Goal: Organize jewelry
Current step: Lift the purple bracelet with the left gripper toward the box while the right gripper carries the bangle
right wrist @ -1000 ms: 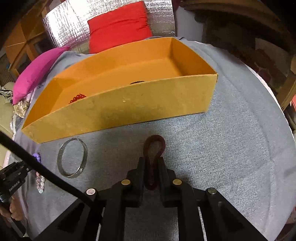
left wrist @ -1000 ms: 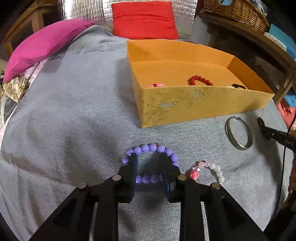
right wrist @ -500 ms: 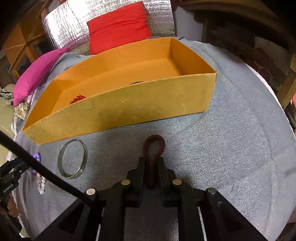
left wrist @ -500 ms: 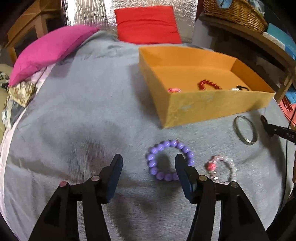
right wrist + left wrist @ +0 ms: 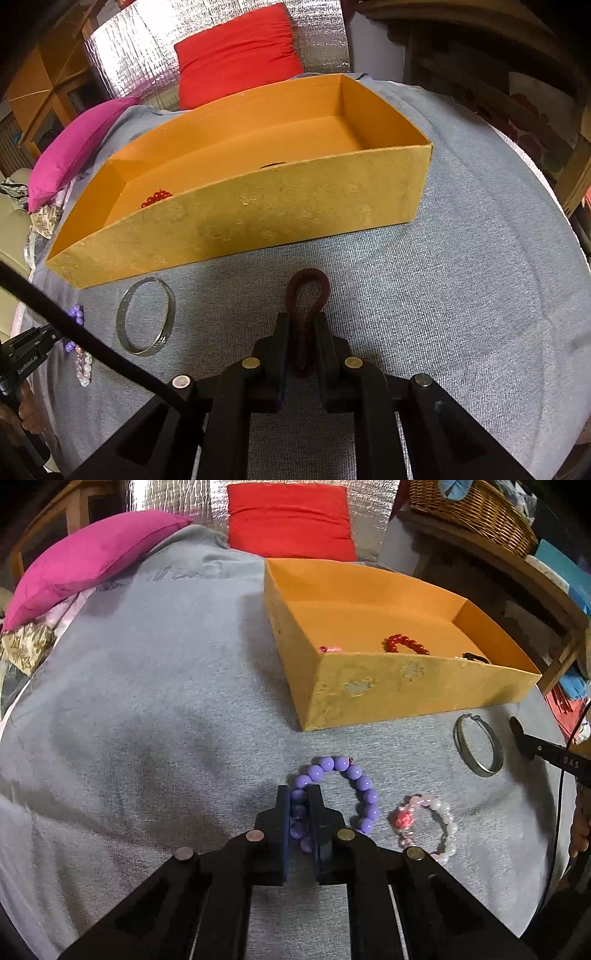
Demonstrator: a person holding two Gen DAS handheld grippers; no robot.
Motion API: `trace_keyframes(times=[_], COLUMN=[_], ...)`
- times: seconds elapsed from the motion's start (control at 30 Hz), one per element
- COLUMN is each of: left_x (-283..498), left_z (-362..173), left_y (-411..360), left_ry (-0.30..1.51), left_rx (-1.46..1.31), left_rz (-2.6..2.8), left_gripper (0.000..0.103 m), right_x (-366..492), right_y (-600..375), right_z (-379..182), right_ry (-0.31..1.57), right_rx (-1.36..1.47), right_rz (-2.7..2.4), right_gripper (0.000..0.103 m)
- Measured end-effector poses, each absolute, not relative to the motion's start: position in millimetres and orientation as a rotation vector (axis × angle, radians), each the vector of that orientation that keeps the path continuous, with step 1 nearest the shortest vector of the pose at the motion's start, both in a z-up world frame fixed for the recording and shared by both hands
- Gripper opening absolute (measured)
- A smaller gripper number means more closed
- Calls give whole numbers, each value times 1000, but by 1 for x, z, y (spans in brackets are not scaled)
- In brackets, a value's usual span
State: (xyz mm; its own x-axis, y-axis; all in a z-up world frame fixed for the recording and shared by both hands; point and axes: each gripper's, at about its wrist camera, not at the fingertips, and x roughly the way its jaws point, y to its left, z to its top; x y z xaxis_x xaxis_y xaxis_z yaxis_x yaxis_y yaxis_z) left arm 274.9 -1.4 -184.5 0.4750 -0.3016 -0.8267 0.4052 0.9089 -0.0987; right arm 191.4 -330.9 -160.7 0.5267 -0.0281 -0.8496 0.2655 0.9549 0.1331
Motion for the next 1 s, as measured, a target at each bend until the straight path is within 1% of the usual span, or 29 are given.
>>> trace_keyframes(times=[0.27,0.53,1.0], left_x=[262,251,243], left_z=[-161,-140,-88], left_y=[3,3,-11], left_ry=[926,876,762], left_rx=[56,23,-50], left_rz=[-464,-515,-578], left_gripper=[9,9,10], right_x=[187,179,176], right_y=[-335,-351,-338], right_z=[-152,-130,-87], right_ry=[972,861,652], right_rx=[312,467,406], right_rz=[-123,-27,-37], right_gripper=[14,14,14])
